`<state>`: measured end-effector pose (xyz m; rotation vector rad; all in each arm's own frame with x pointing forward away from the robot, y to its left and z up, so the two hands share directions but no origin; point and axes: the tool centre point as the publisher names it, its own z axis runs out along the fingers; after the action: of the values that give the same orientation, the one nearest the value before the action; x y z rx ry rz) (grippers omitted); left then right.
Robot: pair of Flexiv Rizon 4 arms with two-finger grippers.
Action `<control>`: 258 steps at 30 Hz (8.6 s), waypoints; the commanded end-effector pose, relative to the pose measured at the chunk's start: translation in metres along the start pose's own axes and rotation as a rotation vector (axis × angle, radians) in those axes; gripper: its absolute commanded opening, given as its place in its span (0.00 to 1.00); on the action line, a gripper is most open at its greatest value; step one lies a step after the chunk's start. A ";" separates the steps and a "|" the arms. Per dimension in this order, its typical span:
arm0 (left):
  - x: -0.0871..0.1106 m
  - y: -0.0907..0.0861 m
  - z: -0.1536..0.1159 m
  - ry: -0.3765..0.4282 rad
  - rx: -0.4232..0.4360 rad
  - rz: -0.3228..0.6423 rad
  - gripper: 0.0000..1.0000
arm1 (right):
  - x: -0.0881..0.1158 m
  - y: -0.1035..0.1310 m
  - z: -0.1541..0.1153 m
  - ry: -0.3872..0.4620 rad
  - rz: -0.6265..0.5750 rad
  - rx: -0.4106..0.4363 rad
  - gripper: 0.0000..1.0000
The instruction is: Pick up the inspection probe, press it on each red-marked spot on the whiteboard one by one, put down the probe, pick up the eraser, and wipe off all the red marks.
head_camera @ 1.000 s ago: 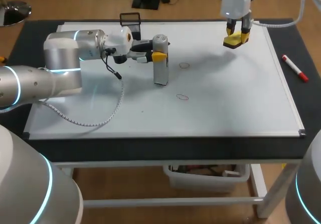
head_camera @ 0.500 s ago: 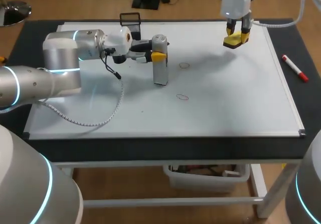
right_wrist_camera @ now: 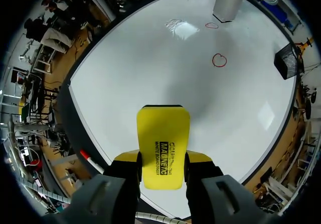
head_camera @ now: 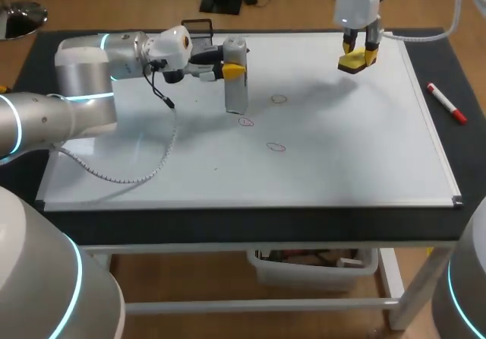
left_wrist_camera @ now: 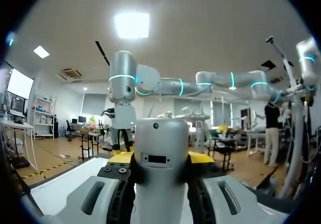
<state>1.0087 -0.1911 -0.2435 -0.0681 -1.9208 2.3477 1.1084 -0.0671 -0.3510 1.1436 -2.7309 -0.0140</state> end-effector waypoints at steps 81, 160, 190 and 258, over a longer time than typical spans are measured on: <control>-0.070 -0.080 -0.168 -0.251 -0.005 0.050 0.00 | -0.100 0.194 0.001 0.010 -0.409 0.088 0.00; -0.070 -0.080 -0.168 -0.251 -0.005 0.050 0.00 | -0.119 0.279 0.084 -0.063 -0.674 0.186 0.00; -0.070 -0.080 -0.168 -0.251 -0.005 0.050 0.00 | -0.099 0.224 0.018 -0.097 -0.553 0.249 0.00; -0.070 -0.080 -0.168 -0.251 -0.005 0.050 0.00 | -0.098 0.266 0.082 -0.053 -0.651 0.214 0.00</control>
<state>1.0993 -0.0196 -0.2008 0.1937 -2.0568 2.4865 0.9756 0.1897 -0.4265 2.0599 -2.3111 0.1582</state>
